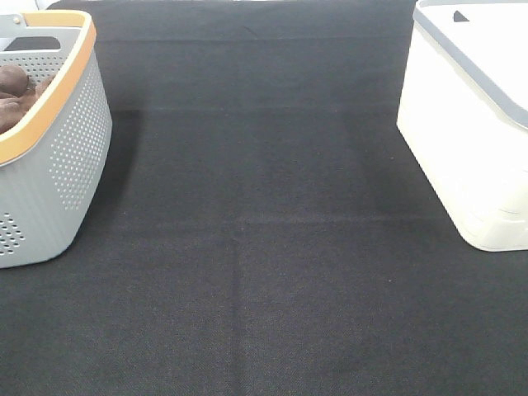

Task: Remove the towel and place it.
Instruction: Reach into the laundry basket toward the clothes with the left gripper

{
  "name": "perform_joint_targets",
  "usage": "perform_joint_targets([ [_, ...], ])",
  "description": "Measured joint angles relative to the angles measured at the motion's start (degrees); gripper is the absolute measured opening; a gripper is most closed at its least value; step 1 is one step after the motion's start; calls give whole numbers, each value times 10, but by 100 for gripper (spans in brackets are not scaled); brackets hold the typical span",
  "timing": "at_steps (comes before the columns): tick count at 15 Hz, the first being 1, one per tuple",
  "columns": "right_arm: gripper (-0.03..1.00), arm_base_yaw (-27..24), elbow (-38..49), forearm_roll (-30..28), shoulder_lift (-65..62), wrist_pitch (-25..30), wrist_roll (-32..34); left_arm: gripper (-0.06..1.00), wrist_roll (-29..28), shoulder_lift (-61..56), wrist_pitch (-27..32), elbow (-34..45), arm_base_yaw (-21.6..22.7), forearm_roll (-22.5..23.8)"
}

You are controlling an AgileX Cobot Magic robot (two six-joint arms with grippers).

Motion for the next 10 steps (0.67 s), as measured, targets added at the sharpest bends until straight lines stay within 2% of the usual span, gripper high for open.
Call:
perform_joint_targets([
  [10,72,0,0,0,0,0,0,55,0,0,0,0,0,0],
])
